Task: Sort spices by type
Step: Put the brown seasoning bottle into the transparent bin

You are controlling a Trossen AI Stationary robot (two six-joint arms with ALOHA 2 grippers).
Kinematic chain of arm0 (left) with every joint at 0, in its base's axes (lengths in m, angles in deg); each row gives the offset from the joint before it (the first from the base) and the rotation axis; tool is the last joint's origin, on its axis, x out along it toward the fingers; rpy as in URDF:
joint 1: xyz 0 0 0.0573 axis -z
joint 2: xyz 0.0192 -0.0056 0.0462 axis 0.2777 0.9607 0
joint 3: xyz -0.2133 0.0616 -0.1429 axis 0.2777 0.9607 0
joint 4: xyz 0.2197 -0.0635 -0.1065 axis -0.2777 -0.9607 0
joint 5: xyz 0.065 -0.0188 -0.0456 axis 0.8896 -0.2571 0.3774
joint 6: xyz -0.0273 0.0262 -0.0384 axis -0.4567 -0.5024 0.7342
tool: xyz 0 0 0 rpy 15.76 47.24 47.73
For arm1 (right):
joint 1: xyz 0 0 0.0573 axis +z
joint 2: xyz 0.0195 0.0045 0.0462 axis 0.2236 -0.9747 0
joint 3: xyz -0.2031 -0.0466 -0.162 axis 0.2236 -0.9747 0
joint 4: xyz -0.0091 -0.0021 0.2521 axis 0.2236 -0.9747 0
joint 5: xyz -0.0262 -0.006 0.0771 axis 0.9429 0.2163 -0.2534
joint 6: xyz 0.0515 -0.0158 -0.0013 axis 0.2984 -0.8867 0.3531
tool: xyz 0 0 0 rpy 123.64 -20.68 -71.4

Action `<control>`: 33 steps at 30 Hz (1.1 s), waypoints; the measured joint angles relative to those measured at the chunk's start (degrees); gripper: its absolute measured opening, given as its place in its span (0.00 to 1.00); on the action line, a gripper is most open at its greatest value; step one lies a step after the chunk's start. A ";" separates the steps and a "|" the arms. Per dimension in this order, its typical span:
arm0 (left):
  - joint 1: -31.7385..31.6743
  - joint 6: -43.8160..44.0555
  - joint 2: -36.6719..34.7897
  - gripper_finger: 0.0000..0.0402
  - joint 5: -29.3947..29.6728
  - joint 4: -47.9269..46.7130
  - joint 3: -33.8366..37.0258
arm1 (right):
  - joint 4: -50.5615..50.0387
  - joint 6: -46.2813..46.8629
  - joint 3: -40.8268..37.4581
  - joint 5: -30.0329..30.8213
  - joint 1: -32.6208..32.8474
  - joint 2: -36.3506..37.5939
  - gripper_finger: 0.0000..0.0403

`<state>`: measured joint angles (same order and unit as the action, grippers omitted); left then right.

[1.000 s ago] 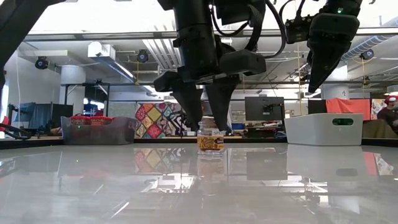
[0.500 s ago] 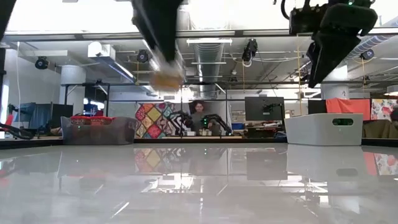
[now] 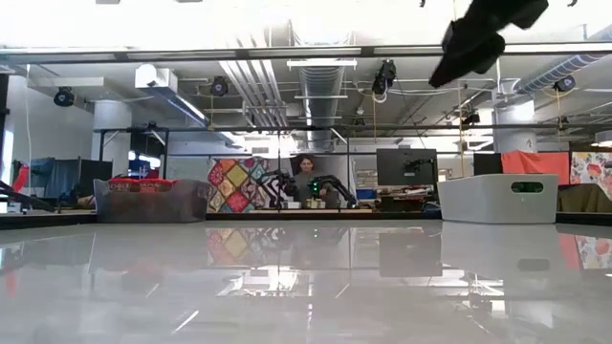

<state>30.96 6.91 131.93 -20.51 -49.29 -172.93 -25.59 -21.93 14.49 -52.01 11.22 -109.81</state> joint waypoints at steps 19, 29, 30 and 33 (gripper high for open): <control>19.82 19.59 -4.00 0.42 -8.06 4.79 15.80 | 0.31 6.46 33.28 3.04 8.72 -33.17 0.67; 22.31 17.15 -4.05 0.42 -8.43 12.47 24.74 | -0.25 13.64 41.41 3.00 12.96 -41.59 0.64; 22.26 16.95 -4.05 0.42 -8.37 12.67 25.42 | -0.81 14.15 41.85 2.98 13.27 -41.80 0.64; 22.31 16.72 -4.11 0.42 -8.21 15.34 27.60 | -1.58 15.86 43.13 3.06 13.74 -42.44 0.66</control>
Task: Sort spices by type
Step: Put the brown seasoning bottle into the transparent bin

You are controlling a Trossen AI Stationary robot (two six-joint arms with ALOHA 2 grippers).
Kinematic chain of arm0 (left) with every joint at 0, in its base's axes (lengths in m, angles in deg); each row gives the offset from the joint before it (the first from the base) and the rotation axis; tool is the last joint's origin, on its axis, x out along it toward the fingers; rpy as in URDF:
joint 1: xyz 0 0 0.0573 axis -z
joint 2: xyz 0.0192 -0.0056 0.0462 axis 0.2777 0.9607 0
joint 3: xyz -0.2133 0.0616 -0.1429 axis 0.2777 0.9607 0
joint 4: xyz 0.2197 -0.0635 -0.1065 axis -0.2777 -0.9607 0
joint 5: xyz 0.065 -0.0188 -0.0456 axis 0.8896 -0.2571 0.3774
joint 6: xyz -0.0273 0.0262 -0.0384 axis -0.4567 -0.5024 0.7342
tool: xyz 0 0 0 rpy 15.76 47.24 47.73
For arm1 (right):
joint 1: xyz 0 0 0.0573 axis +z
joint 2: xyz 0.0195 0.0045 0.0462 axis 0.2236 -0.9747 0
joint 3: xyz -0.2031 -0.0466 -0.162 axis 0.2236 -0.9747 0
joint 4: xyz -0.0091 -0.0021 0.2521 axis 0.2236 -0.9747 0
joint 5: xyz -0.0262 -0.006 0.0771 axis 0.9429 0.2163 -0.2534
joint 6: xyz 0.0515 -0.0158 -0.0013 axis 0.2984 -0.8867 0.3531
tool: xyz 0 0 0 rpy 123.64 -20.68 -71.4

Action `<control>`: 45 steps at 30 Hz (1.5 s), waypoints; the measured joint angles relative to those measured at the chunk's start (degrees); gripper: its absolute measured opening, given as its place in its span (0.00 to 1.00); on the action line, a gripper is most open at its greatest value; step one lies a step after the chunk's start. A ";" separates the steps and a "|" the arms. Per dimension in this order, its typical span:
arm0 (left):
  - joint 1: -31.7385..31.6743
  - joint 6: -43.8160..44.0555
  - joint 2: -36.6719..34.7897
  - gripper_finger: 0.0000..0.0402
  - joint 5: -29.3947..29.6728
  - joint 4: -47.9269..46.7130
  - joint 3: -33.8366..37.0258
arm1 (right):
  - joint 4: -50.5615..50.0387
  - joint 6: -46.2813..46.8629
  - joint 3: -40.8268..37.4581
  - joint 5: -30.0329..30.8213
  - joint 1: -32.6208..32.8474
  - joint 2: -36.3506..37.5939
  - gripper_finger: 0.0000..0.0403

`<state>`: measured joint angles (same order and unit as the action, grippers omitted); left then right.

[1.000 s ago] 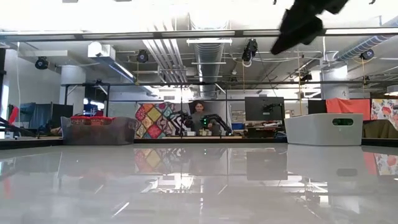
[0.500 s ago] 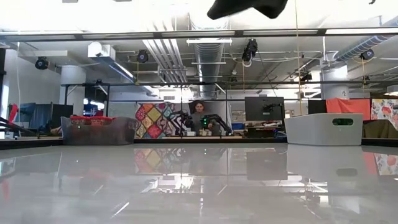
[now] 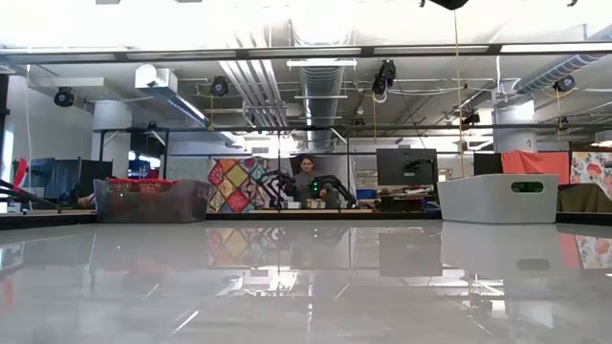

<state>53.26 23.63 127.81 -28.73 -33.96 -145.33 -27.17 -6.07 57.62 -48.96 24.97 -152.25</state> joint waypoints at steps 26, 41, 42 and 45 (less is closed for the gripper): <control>-0.50 -1.69 -0.15 0.42 -2.38 10.59 9.18 | -1.27 0.75 0.08 1.25 0.48 1.00 0.70; -0.50 -1.49 -0.13 0.43 -4.44 11.12 9.25 | -1.26 1.15 0.08 1.31 1.23 1.00 0.77; -0.50 -1.36 -0.13 0.44 -4.44 11.23 9.25 | -1.26 1.17 0.08 1.31 1.24 1.00 0.78; -0.48 -1.06 -0.13 0.47 -4.44 11.24 9.25 | -1.23 1.27 0.08 1.30 1.29 1.00 0.79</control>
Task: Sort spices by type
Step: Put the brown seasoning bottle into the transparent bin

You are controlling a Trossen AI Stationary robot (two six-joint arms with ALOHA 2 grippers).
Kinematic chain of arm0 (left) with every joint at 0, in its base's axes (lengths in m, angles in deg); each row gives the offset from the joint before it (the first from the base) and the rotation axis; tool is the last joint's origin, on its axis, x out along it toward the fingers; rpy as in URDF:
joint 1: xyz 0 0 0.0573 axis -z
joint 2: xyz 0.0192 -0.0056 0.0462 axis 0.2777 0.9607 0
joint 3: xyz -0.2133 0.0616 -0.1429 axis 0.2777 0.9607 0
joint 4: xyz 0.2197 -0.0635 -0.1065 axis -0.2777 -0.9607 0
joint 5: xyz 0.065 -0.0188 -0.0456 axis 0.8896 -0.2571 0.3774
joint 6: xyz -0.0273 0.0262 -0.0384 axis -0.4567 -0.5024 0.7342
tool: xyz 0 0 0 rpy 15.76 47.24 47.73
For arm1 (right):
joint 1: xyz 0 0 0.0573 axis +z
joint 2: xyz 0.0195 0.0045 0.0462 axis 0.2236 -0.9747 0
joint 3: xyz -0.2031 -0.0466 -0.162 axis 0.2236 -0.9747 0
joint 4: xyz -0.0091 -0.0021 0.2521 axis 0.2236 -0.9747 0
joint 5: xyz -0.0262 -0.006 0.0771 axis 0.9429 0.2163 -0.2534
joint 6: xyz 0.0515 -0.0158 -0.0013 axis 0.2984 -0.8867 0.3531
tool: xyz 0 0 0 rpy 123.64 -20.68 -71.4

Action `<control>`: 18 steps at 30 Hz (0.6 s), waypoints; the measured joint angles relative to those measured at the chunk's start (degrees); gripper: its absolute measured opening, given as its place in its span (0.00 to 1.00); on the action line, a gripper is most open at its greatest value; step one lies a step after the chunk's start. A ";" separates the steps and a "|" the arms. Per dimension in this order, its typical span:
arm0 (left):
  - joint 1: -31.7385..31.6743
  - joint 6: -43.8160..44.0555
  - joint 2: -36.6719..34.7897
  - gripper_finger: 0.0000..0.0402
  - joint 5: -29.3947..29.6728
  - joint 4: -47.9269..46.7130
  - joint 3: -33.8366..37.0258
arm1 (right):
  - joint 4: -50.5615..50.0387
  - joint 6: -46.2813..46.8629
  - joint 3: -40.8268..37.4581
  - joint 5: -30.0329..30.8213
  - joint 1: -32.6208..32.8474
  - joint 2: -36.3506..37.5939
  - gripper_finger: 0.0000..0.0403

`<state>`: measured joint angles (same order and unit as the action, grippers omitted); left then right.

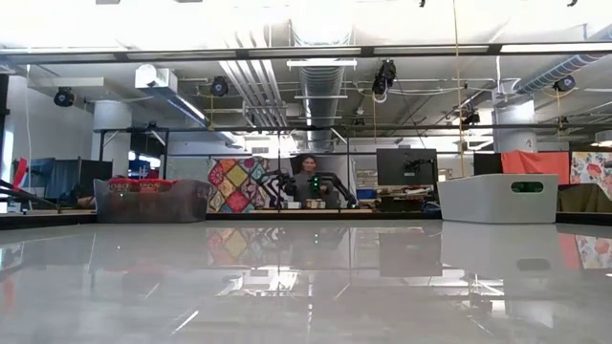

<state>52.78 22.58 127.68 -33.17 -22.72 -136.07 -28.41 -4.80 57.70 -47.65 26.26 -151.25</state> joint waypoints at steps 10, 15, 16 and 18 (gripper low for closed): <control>-0.02 0.24 0.00 0.49 0.02 -0.17 0.00 | 0.02 0.90 -0.02 0.06 -0.02 0.00 0.81; 0.00 0.50 0.00 0.49 0.00 -0.86 -0.07 | 0.04 0.92 -0.02 0.06 -0.02 0.00 0.82; -0.02 0.51 0.02 0.49 0.00 -0.94 -0.14 | 0.08 0.94 -0.02 0.06 -0.04 0.00 0.82; -0.02 0.68 0.02 0.49 0.00 -0.92 -0.22 | 0.26 0.94 -0.02 0.06 -0.04 0.00 0.83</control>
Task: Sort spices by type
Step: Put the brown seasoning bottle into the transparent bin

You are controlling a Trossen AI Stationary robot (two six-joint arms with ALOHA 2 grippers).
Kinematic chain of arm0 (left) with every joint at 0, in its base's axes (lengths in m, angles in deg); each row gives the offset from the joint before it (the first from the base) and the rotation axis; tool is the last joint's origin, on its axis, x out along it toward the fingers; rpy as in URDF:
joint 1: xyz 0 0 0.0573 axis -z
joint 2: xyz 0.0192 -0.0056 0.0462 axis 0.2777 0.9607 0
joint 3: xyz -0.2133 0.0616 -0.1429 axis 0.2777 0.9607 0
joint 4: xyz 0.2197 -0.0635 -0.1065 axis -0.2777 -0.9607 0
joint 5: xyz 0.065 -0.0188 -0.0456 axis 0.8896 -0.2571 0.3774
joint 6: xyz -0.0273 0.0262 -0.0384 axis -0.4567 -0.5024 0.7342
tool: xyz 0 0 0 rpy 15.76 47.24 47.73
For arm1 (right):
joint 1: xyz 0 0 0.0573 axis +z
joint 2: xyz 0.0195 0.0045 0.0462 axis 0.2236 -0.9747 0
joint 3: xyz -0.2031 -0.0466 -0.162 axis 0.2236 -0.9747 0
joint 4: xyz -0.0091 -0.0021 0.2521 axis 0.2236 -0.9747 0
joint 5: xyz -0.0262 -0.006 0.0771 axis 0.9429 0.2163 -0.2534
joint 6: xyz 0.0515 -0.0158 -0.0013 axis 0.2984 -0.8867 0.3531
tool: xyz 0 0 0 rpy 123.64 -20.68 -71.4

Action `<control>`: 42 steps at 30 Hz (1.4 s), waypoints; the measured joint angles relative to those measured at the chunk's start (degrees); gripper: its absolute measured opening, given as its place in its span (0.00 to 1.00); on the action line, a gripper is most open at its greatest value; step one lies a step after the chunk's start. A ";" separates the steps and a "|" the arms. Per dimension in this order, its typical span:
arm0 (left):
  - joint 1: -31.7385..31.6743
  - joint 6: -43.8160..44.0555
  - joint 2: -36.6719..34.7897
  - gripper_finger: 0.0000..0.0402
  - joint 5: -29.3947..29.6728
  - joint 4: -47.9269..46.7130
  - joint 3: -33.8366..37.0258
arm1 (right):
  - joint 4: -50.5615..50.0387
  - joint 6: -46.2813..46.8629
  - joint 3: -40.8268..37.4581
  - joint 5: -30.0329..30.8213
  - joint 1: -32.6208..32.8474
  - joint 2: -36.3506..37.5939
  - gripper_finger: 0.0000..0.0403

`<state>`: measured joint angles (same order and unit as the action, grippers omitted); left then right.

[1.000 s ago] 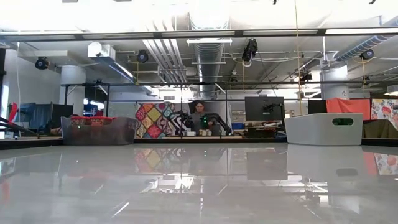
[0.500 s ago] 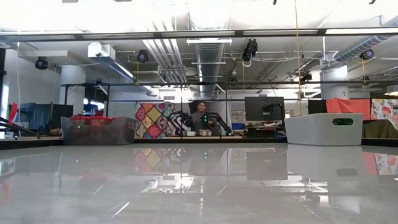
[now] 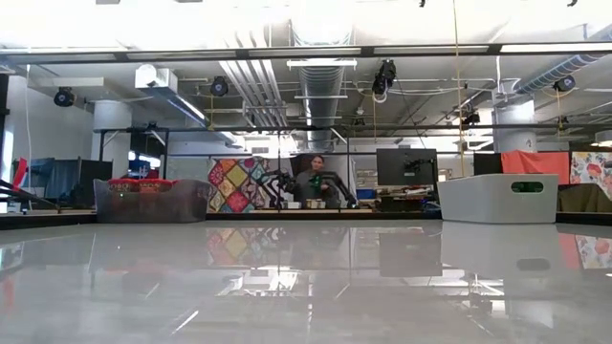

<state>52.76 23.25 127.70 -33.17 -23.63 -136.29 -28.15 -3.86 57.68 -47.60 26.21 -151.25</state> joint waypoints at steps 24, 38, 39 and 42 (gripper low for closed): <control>0.02 0.17 -0.05 0.39 0.48 0.07 0.00 | -0.02 0.00 0.00 0.00 0.00 0.02 0.83; 0.07 1.30 -0.11 0.31 -1.57 -0.01 -0.04 | -0.04 0.00 0.00 -0.20 0.00 0.02 0.81; 0.07 1.33 -0.11 0.31 -2.22 -0.11 -0.04 | -0.06 -0.02 0.00 -0.20 0.00 0.02 0.82; 0.17 1.33 -0.11 0.31 -2.64 -0.33 -0.04 | -0.04 0.00 -0.01 -0.20 0.00 0.02 0.83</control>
<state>52.94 24.59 127.59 -35.81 -23.96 -136.34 -28.19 -3.86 57.67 -47.80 26.21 -151.23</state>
